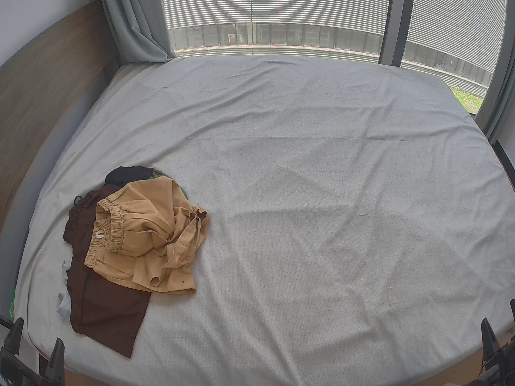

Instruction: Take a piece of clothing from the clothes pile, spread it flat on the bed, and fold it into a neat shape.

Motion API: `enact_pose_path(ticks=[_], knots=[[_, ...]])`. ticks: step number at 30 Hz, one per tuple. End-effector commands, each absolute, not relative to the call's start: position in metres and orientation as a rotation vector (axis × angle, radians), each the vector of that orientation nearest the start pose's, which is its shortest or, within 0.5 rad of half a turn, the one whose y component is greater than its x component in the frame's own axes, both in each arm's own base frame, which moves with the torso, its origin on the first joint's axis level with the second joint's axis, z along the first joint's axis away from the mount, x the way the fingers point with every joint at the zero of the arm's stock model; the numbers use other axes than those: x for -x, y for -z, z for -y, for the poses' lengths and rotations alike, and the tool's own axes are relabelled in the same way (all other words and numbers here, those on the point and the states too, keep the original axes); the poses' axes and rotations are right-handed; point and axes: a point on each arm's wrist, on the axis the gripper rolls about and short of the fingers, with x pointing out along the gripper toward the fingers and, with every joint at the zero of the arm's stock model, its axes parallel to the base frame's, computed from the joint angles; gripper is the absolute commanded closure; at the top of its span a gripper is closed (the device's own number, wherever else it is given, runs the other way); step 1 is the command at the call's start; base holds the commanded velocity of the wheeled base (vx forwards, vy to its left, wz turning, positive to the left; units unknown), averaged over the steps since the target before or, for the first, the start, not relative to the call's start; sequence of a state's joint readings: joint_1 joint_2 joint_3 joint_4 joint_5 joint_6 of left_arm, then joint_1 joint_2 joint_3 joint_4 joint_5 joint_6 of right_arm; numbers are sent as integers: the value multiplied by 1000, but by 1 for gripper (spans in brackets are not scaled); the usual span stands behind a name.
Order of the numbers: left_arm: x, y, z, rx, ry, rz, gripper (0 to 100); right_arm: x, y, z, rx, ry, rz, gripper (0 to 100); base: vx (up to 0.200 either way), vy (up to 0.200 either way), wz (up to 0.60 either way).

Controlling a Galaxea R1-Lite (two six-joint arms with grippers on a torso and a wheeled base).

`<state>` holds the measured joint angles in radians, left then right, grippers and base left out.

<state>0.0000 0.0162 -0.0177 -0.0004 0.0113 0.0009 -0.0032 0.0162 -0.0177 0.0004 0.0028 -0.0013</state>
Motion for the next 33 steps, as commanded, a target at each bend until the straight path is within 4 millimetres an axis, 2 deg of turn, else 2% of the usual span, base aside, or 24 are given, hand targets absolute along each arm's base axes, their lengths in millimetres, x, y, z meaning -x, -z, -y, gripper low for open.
enact_pose_path(ticks=[1,17,20,21,23,33], knots=[[23,-76,0,14,-15,3,0,23,-76,0,0,0,0,0,0,0,0],[23,-77,0,15,-14,17,0,23,-76,0,-2,2,0,0,0,0,0],[27,-95,0,25,-14,111,0,23,-76,0,-3,0,0,0,0,0,0],[35,-125,0,34,-13,207,0,23,-76,0,-2,0,0,0,0,0,0],[34,-138,0,35,-4,189,0,23,-76,0,-3,2,0,0,0,0,0],[18,-158,-1,57,21,157,0,23,-76,0,-3,0,0,0,0,0,0]])
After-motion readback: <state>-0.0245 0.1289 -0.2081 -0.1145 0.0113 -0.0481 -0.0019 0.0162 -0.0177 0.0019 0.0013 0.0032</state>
